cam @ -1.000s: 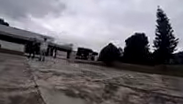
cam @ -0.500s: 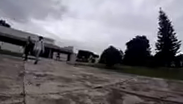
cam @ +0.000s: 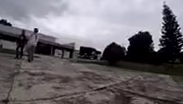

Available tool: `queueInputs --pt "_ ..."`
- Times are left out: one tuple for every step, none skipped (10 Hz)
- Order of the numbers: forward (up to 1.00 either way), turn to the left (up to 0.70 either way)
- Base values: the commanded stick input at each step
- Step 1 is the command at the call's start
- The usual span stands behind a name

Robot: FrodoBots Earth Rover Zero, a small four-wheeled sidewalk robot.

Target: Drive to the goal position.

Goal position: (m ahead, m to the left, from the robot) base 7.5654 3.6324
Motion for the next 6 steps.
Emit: queueInputs --pt "0.7 0.0" --pt "0.7 0.0" --pt "0.7 0.0" --pt "0.7 0.0" --pt "0.7 0.0" --pt "0.7 0.0"
